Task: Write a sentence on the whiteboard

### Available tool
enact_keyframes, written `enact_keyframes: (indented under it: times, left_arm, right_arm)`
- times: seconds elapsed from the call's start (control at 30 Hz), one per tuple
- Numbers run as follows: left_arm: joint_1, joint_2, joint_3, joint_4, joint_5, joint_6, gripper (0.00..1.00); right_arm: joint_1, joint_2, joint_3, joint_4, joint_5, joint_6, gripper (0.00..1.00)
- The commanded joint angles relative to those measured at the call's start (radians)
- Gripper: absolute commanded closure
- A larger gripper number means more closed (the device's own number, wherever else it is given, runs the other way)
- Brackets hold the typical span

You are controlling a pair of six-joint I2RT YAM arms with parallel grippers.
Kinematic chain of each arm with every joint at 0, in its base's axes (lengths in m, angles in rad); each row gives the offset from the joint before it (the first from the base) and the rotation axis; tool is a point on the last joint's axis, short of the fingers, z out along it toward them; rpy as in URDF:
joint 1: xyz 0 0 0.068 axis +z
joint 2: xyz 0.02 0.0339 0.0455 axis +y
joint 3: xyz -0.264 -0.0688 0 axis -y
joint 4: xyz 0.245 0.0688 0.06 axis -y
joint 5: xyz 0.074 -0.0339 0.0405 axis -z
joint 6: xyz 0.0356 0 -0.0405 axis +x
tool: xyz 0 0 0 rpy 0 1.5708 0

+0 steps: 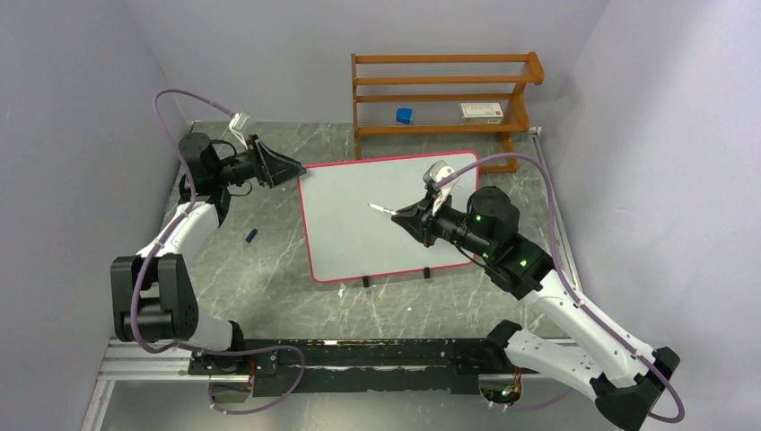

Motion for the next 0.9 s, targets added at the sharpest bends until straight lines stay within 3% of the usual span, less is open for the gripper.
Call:
enact_keyframes:
  times: [0.0, 0.2, 0.33, 0.57, 0.67, 0.87]
  left_arm:
    - [-0.013, 0.029, -0.020, 0.282, 0.109, -0.144, 0.41]
    - [-0.035, 0.055, -0.063, 0.355, 0.113, -0.181, 0.53]
    - [-0.036, 0.061, -0.065, 0.300, 0.118, -0.143, 0.57]
    - [-0.036, 0.032, -0.077, 0.249, 0.099, -0.091, 0.76]
    - [-0.035, 0.013, -0.100, 0.210, 0.079, -0.059, 0.93]
    - [-0.064, -0.092, -0.149, 0.066, 0.008, 0.054, 0.95]
  right_arm:
    - [0.009, 0.005, 0.030, 0.007, -0.025, -0.016, 1.00]
    - [0.011, 0.013, 0.034, 0.009, -0.029, -0.020, 1.00]
    - [0.014, 0.021, 0.034, 0.012, -0.036, -0.022, 1.00]
    - [0.019, 0.029, 0.035, 0.019, -0.041, -0.027, 1.00]
    - [0.023, 0.035, 0.038, 0.016, -0.038, -0.028, 1.00]
    - [0.040, 0.037, 0.041, 0.014, -0.006, -0.025, 1.00]
